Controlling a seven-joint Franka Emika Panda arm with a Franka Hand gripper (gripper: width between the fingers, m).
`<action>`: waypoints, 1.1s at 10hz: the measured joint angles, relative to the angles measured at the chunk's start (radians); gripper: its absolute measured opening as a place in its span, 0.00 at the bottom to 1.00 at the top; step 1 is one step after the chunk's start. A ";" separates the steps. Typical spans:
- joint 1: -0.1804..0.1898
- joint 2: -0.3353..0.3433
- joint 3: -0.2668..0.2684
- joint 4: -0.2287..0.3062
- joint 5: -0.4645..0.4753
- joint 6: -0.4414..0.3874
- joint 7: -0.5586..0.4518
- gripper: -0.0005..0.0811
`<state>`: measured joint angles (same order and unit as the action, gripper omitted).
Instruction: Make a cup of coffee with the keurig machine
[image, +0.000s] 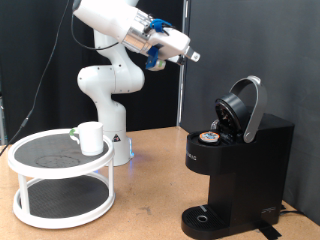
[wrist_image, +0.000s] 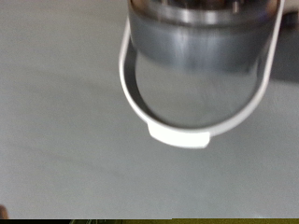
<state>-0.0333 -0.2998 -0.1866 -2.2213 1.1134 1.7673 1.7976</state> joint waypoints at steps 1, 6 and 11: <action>0.008 0.006 0.004 0.020 0.016 -0.031 0.014 1.00; 0.046 0.032 0.113 0.113 0.009 0.030 0.148 1.00; 0.063 0.101 0.194 0.197 -0.015 0.068 0.207 1.00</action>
<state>0.0301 -0.1987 0.0071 -2.0247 1.0980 1.8358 2.0041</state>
